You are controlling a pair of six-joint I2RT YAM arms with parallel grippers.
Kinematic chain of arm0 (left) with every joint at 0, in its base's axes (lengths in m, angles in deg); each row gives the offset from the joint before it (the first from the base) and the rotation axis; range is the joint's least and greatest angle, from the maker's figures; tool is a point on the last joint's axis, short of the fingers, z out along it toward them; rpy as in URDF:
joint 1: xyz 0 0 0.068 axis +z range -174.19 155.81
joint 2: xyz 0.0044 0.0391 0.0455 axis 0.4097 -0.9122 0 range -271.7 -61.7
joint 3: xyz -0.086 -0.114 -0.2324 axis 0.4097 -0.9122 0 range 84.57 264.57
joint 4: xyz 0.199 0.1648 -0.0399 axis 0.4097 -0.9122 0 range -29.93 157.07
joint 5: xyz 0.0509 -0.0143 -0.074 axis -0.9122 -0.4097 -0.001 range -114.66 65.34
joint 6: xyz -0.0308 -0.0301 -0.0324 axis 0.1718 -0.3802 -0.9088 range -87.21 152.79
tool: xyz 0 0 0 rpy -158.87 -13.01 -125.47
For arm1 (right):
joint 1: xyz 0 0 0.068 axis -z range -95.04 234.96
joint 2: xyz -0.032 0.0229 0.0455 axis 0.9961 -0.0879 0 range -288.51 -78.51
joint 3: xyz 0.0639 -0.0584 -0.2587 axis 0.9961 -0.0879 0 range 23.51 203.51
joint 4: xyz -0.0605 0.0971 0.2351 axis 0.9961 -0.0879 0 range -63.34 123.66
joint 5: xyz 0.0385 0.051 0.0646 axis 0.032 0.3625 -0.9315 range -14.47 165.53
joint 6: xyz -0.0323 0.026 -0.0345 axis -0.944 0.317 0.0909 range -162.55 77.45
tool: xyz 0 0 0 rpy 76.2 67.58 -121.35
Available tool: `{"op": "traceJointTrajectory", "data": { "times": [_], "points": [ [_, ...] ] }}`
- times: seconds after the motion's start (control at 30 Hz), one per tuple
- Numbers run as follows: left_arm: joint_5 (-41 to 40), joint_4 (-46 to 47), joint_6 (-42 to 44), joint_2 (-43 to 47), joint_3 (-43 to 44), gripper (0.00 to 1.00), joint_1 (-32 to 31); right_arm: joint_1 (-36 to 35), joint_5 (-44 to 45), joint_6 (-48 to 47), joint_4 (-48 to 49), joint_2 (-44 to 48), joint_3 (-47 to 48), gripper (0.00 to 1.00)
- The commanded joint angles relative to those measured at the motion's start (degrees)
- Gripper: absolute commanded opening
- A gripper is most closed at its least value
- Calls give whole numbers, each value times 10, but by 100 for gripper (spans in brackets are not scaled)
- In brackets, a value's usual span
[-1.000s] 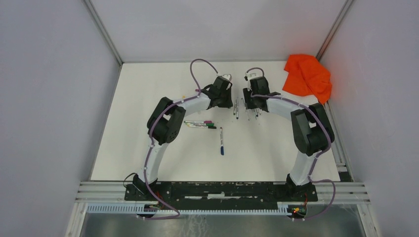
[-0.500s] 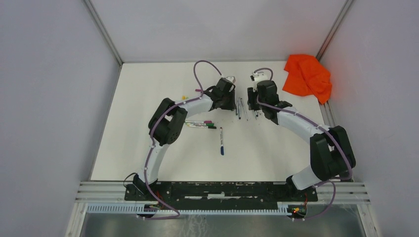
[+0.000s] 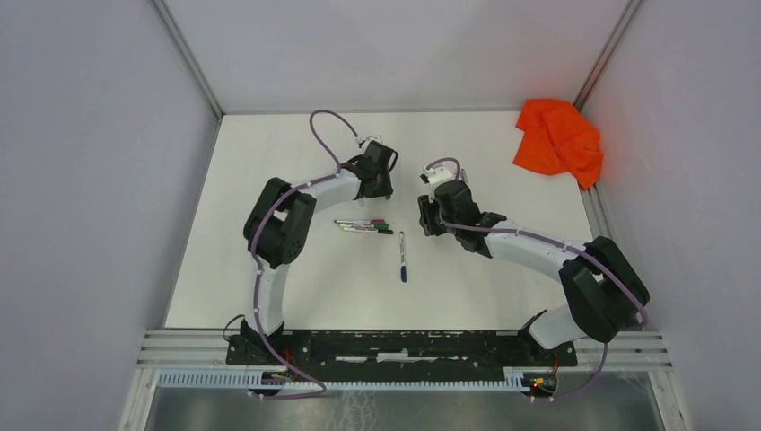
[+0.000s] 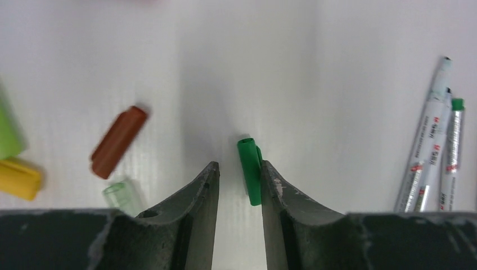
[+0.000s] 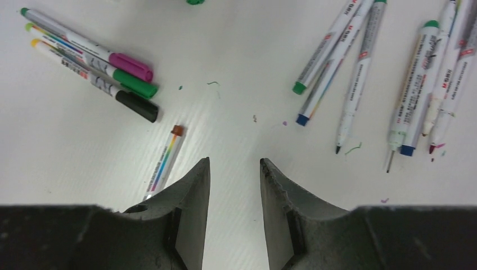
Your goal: Open the pen caps
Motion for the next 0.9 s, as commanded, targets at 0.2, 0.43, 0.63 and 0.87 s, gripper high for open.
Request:
{"op": "traceJointTrajectory", "data": {
  "times": [0.2, 0.43, 0.63, 0.87],
  "points": [
    [-79, -28, -45, 60, -82, 40, 35, -61, 39, 30, 31, -38, 21, 43],
    [-77, -5, -52, 97, -98, 46, 37, -98, 54, 37, 23, -73, 35, 43],
    [-59, 20, -56, 129, -109, 51, 36, -123, 65, 47, 16, -87, 43, 43],
    [-51, 30, -64, 162, -122, 53, 35, -137, 82, 58, 0, -118, 63, 43]
  ]
}}
